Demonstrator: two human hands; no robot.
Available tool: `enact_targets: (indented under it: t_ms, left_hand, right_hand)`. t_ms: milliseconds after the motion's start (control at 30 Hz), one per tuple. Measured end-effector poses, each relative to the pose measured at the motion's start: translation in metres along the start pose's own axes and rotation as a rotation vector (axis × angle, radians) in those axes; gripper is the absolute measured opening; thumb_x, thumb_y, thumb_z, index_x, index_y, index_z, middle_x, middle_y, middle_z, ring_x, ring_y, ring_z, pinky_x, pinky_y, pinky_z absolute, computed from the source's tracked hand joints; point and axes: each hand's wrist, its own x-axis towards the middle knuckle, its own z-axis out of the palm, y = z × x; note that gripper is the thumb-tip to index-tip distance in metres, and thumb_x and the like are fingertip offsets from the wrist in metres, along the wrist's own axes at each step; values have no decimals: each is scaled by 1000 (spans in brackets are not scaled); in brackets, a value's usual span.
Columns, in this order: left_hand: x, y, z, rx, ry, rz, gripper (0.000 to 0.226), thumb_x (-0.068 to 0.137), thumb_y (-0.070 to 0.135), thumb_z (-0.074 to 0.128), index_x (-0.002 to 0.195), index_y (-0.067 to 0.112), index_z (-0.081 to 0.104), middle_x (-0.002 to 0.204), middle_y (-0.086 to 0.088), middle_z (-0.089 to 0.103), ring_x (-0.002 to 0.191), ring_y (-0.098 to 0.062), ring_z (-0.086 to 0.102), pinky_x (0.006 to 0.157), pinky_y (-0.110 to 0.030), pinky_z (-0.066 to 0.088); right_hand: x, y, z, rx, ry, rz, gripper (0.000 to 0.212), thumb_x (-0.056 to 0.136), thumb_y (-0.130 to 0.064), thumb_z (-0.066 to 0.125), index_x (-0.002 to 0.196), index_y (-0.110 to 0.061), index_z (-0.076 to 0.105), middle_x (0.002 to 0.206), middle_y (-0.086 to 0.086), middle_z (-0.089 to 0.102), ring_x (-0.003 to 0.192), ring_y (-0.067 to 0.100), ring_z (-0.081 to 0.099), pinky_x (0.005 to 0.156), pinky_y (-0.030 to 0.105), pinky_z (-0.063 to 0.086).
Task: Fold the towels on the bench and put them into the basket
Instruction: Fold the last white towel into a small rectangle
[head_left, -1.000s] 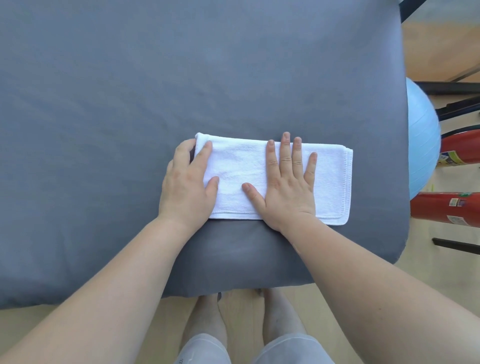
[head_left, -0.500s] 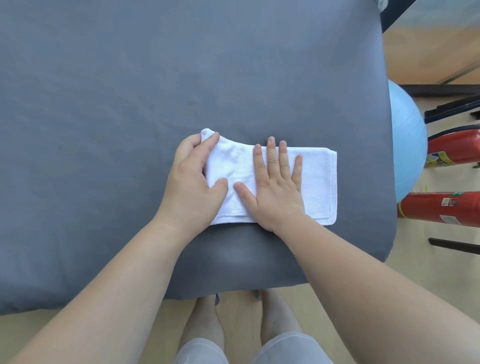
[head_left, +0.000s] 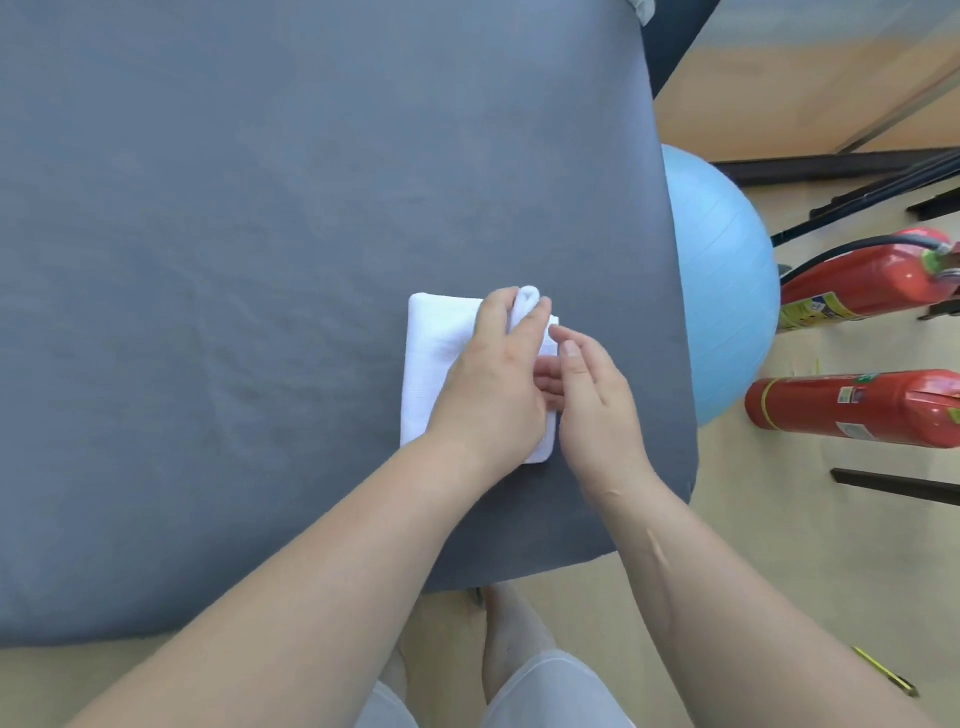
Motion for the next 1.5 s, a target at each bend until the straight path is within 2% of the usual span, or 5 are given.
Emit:
enact_targets:
  t_ms: [400,633,900,1167,1500]
  left_hand:
    - [-18,-39,2,238,410,89,42,88,12,52,128,8,63,135,-12,59,109,-32,59,87,-47,51]
    - [-24,-58,22,696,-91,-116,104,84,83,14,155,16,-22,162,-4,-30,148,-24,-30,119,-60,-9]
    - [-15,-53,33,635,-111,-232,117,71,89,11,148,12,-34,154,-8,-44,141,-25,-42,119,-59,-14]
    - [-10,-58,33,639,-172,-211,127,65,96,17,144,13,-38,152,-8,-46,139,-24,-45,117,-58,-18]
    - [-44,-84,15,488,93,6,85,95,67,24,160,16,9,167,-6,-7,154,-25,-10,121,-55,-6]
  right_hand:
    - [18,-2,-5,-190,-13,27,28,92,-21,65,113,-35,53,91,-10,71,84,7,69,77,32,57]
    - [26,3,-14,-163,-111,27,41,93,-22,67,132,-30,58,96,-9,74,91,4,70,86,33,58]
    - [26,11,-4,-980,34,-859,59,99,-40,52,151,-13,43,156,13,39,144,30,36,118,48,28]
    - [46,29,-5,-1356,-370,-509,79,95,-72,1,153,-25,-25,161,-5,-36,150,23,-31,121,56,-15]
    - [56,12,-9,-1142,-259,-752,58,95,-56,40,148,-35,47,148,9,46,137,34,40,115,48,34]
